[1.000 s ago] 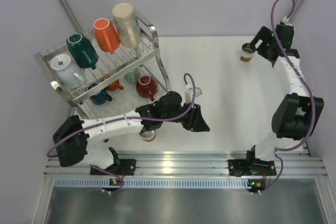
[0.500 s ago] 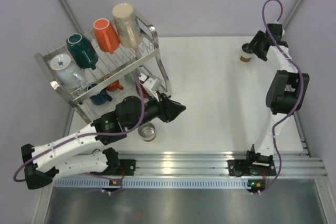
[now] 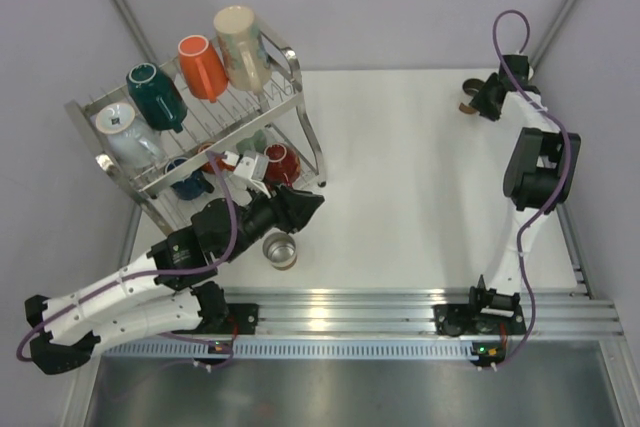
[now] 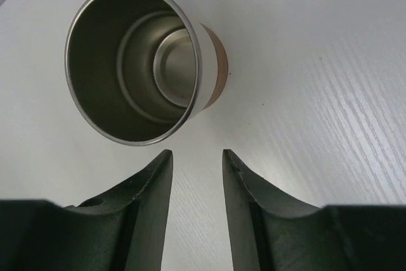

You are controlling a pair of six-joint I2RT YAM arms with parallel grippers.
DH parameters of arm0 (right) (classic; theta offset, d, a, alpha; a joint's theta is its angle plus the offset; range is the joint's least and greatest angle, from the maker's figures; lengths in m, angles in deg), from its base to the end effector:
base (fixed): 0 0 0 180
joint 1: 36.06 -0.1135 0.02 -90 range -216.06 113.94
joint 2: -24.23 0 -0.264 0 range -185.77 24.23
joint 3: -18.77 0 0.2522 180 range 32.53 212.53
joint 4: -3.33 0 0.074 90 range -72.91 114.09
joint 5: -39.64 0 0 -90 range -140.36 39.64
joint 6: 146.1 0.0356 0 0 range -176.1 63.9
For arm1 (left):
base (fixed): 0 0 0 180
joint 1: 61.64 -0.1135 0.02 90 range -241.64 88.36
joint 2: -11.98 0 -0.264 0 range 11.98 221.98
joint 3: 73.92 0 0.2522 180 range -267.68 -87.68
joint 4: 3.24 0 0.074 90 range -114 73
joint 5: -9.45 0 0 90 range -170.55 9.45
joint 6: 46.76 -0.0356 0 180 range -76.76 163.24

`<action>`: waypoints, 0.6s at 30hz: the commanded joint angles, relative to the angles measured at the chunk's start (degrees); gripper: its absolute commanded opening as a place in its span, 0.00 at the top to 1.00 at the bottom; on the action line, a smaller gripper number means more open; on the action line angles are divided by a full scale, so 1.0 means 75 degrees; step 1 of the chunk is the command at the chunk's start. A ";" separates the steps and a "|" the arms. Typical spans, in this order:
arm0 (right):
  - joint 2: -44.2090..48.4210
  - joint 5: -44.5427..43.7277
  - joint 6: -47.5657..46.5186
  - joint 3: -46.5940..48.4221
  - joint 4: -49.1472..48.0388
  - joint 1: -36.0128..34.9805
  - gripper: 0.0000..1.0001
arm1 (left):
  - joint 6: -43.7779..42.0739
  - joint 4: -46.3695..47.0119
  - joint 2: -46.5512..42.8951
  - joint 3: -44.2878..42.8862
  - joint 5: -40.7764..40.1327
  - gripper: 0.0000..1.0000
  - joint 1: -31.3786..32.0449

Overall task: Load the cups into the dish rack
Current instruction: Grab a cup with the right arm

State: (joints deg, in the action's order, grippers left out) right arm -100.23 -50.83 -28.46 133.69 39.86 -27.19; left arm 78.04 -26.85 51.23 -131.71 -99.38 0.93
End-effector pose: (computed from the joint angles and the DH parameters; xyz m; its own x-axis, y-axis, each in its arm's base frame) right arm 0.4882 -0.0765 0.2104 -0.5562 0.5563 -0.6173 0.4717 0.8230 0.3166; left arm 0.0848 -0.1384 0.3512 -0.4283 -0.3473 -0.8342 0.5450 0.6371 -0.5451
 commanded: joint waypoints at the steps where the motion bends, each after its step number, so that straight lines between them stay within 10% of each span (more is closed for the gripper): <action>1: 0.0164 0.0296 0.0006 0.0128 -0.0364 0.0107 0.62 | 0.0163 0.0012 -0.0111 0.0058 -0.0173 0.58 0.0013; 18: 0.0377 -0.0617 -0.0474 0.1394 0.0211 0.0306 0.50 | 0.0152 0.0024 -0.0053 0.0058 -0.0501 0.56 0.0013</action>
State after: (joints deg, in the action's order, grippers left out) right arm -94.77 -53.59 -30.12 140.79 39.64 -26.06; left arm 79.31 -27.77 50.77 -131.49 -101.59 0.93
